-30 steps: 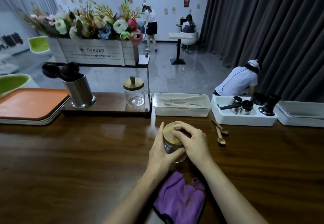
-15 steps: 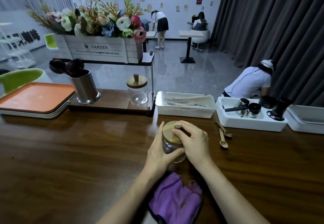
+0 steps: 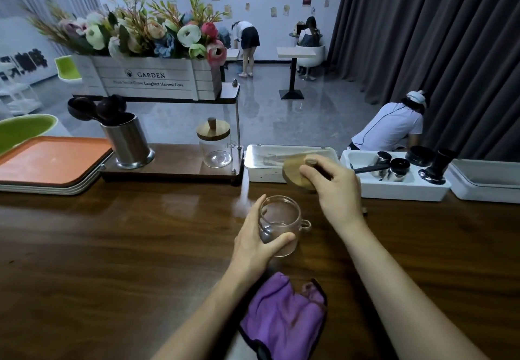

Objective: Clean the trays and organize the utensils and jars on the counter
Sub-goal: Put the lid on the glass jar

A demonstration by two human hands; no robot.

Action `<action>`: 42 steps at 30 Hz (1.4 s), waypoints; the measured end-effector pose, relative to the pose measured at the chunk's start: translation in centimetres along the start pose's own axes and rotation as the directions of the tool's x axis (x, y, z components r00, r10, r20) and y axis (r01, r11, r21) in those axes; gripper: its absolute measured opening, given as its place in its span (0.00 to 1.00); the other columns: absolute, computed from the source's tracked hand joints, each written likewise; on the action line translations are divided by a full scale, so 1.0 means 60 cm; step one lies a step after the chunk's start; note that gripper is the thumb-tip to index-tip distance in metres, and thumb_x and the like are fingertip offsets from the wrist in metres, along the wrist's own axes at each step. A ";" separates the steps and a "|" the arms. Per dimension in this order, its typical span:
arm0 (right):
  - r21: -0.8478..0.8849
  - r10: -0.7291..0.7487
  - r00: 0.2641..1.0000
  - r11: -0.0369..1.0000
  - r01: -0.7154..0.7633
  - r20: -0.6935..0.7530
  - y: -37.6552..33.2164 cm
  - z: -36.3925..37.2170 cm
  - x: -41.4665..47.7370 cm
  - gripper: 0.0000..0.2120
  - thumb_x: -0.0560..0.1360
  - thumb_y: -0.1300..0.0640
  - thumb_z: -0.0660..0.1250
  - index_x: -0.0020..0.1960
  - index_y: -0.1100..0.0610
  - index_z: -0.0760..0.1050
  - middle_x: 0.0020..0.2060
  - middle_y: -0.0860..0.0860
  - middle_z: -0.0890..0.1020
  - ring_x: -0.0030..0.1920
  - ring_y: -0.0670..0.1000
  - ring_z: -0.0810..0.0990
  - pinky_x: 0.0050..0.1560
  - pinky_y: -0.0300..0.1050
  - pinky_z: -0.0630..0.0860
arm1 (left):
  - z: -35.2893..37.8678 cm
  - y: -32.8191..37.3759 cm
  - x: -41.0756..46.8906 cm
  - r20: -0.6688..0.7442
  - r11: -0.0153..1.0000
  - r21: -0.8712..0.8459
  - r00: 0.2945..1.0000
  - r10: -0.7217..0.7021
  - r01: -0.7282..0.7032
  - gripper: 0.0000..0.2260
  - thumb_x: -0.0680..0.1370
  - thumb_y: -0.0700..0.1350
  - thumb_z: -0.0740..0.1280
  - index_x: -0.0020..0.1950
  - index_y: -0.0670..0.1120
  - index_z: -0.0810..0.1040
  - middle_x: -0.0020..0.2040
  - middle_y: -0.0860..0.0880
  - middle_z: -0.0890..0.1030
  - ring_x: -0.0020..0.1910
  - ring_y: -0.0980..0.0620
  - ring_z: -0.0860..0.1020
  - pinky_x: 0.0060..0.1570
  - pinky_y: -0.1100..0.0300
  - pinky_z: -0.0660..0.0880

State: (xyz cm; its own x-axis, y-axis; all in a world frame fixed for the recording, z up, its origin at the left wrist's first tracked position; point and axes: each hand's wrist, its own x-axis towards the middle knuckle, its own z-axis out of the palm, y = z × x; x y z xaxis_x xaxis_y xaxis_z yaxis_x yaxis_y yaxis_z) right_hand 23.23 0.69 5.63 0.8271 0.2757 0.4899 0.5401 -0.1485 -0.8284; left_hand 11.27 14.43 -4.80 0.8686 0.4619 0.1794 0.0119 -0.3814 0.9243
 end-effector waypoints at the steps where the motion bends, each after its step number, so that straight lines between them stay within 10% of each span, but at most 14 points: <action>1: -0.016 0.043 0.999 0.999 -0.043 -0.022 0.017 -0.008 -0.007 0.08 0.75 0.55 0.74 0.54 0.49 0.85 0.48 0.38 0.85 0.54 0.39 0.81 0.58 0.38 0.75 | 0.000 0.000 0.000 -0.004 1.000 0.001 1.000 0.003 -0.003 0.43 0.67 0.61 0.80 0.76 0.71 0.61 0.72 0.63 0.73 0.71 0.66 0.70 0.73 0.50 0.69; 8: -0.118 0.250 0.964 0.958 -0.260 -0.093 0.105 -0.054 -0.061 0.08 0.74 0.53 0.75 0.53 0.49 0.85 0.45 0.37 0.83 0.52 0.42 0.80 0.59 0.40 0.74 | 0.001 0.001 -0.004 -0.031 0.999 0.018 0.999 0.031 -0.031 0.42 0.65 0.65 0.78 0.76 0.69 0.63 0.70 0.61 0.75 0.69 0.66 0.72 0.71 0.51 0.72; 13: -0.215 0.305 0.952 0.928 -0.305 -0.031 0.141 -0.053 -0.092 0.05 0.72 0.54 0.76 0.47 0.48 0.83 0.45 0.32 0.80 0.51 0.42 0.78 0.48 0.21 0.65 | 0.001 0.000 -0.017 -0.073 0.997 0.053 0.996 0.054 -0.050 0.42 0.65 0.68 0.76 0.76 0.69 0.62 0.69 0.60 0.76 0.68 0.61 0.74 0.68 0.52 0.74; 19: -0.403 0.301 0.951 0.881 -0.248 0.073 0.151 -0.035 -0.115 0.06 0.73 0.50 0.75 0.48 0.48 0.82 0.51 0.37 0.81 0.57 0.46 0.77 0.48 0.44 0.68 | -0.005 -0.003 -0.026 -0.092 0.997 0.063 0.995 0.045 -0.039 0.42 0.65 0.67 0.77 0.76 0.67 0.64 0.69 0.59 0.77 0.68 0.61 0.75 0.68 0.51 0.75; 24: -0.407 0.299 0.950 0.882 -0.237 0.094 0.152 -0.044 -0.117 0.08 0.74 0.45 0.73 0.52 0.44 0.82 0.58 0.41 0.82 0.60 0.50 0.77 0.52 0.46 0.70 | -0.003 -0.001 -0.029 -0.100 0.998 0.056 0.994 0.033 -0.027 0.42 0.66 0.65 0.78 0.77 0.67 0.63 0.69 0.60 0.76 0.68 0.61 0.75 0.69 0.51 0.74; 30: -0.314 0.246 0.968 0.916 -0.251 -0.056 0.158 -0.081 -0.099 0.06 0.79 0.50 0.68 0.49 0.47 0.84 0.40 0.43 0.84 0.45 0.50 0.81 0.42 0.44 0.72 | -0.004 0.000 -0.029 -0.087 0.998 0.058 0.996 0.017 -0.011 0.41 0.68 0.62 0.80 0.76 0.68 0.63 0.69 0.59 0.76 0.68 0.60 0.75 0.69 0.50 0.74; 42: -0.617 0.396 0.914 0.742 -0.262 0.088 0.185 -0.079 -0.045 0.10 0.80 0.49 0.67 0.59 0.47 0.82 0.56 0.51 0.84 0.60 0.57 0.79 0.58 0.51 0.75 | -0.005 0.013 -0.042 -0.113 0.997 0.078 0.994 0.006 0.003 0.40 0.68 0.63 0.79 0.76 0.68 0.63 0.70 0.60 0.76 0.70 0.64 0.72 0.70 0.51 0.73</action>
State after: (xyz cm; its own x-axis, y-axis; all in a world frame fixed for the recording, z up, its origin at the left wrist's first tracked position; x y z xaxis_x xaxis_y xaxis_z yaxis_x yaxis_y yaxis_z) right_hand 27.74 -6.22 -3.62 0.9562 0.2763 0.0961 0.2799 -0.7684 -0.5755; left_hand 8.97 13.20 -4.45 0.8074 0.5469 0.2213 0.0536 -0.4415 0.8956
